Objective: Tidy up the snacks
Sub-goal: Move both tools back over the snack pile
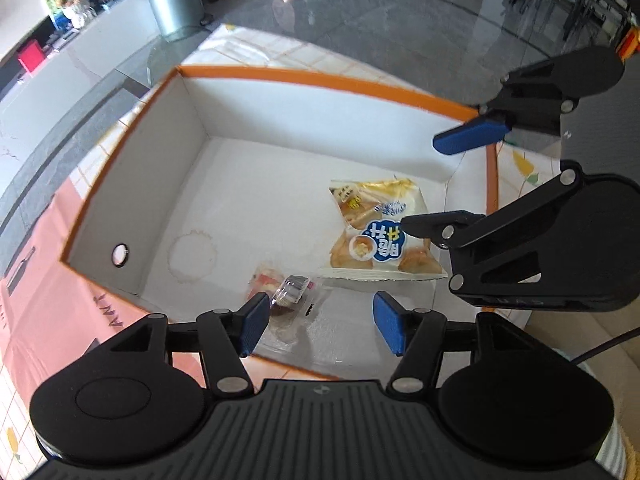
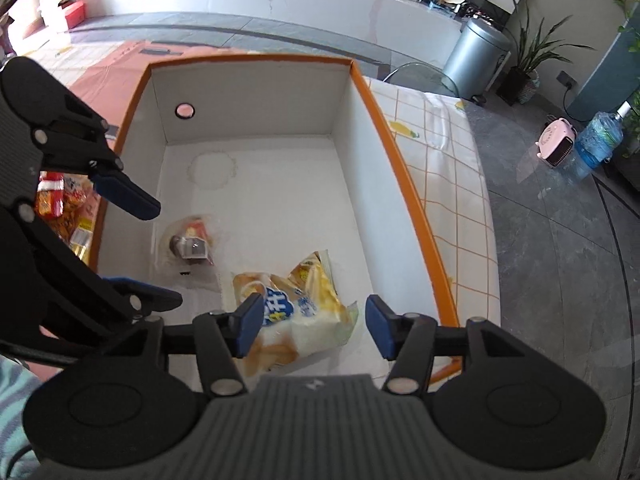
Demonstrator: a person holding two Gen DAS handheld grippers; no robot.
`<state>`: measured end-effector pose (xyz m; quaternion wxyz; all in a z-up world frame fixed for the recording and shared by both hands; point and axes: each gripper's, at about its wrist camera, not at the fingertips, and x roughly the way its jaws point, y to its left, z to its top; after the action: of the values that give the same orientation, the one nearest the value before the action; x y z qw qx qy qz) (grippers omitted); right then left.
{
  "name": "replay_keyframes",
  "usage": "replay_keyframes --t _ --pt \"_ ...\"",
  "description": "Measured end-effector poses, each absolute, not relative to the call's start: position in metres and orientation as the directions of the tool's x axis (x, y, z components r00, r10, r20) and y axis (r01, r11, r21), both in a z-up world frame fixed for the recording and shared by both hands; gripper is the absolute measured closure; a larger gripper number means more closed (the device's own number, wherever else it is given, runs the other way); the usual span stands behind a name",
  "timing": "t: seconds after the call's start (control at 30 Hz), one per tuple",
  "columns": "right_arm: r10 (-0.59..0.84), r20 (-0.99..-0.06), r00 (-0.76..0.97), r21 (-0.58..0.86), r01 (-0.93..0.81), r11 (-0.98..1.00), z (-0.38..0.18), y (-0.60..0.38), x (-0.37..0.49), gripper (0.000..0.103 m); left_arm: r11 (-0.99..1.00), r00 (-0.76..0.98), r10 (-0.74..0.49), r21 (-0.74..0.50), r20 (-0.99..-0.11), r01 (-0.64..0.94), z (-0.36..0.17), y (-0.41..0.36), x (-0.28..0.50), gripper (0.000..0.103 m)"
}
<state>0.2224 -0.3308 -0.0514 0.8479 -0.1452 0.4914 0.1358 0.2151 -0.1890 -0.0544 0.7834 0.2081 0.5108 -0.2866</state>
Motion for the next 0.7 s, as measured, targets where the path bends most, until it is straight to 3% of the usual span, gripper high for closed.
replay_keyframes --t 0.3,0.7 --pt "0.195 -0.818 0.541 0.065 -0.250 0.966 -0.014 -0.324 0.180 0.047 0.843 0.446 -0.286 -0.002 -0.848 0.537 -0.004 -0.132 0.170 0.033" --pt "0.346 -0.695 0.630 0.262 -0.226 0.938 -0.001 -0.260 0.112 0.043 0.961 0.612 -0.200 -0.033 -0.765 0.273 0.020 -0.034 0.103 0.032"
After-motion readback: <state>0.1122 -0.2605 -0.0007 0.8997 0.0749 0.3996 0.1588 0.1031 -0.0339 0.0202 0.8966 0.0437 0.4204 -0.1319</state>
